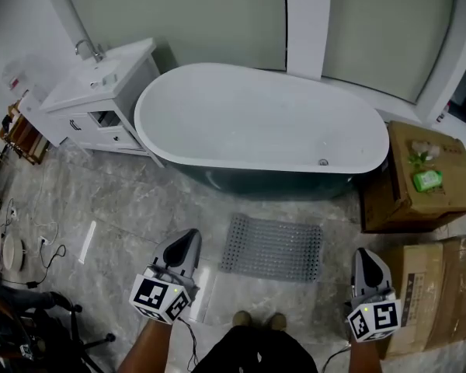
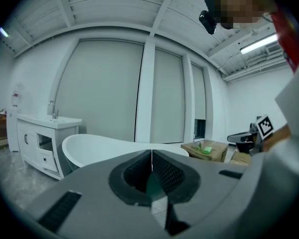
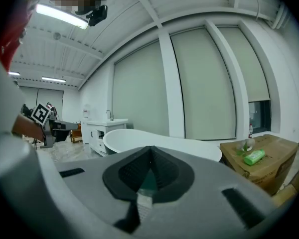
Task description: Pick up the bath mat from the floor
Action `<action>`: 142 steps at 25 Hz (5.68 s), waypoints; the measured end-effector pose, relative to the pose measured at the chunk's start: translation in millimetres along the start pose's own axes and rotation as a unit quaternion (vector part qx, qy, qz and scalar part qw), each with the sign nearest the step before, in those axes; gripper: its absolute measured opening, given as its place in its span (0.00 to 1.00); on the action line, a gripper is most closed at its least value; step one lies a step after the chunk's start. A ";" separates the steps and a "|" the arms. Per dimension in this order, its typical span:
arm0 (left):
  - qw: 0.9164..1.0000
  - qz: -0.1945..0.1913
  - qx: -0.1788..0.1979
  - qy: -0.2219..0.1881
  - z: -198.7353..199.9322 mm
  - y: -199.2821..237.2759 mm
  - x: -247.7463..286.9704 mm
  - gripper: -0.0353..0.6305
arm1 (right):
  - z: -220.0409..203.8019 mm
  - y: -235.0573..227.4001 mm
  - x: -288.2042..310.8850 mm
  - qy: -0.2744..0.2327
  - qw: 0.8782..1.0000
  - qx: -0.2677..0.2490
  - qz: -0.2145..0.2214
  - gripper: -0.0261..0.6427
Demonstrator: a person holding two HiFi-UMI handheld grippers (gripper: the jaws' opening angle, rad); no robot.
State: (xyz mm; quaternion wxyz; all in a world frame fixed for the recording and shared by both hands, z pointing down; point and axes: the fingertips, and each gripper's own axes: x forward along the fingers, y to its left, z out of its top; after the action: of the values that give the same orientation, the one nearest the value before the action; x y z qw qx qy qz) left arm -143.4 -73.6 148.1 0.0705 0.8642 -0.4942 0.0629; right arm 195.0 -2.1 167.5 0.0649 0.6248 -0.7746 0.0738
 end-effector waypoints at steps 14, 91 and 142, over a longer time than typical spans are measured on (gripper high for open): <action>0.995 -0.004 -0.031 0.090 -181.6 53.6 76.2 0.07 | -159.8 -30.7 67.9 0.087 0.996 0.017 -0.022 0.05; 0.914 -0.039 -0.164 0.368 -821.0 135.4 221.0 0.22 | -817.8 -140.6 214.5 0.335 0.931 0.140 -0.048 0.26; 0.983 -0.028 -0.099 0.152 -403.7 73.2 112.2 0.14 | -384.2 -47.0 149.1 0.121 0.976 0.170 0.063 0.11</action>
State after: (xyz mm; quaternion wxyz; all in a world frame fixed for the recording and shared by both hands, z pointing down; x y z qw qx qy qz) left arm -165.9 -130.9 569.0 0.2316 0.8466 -0.4574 0.1430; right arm 212.7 -79.7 574.5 0.0467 0.5629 -0.7751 0.2833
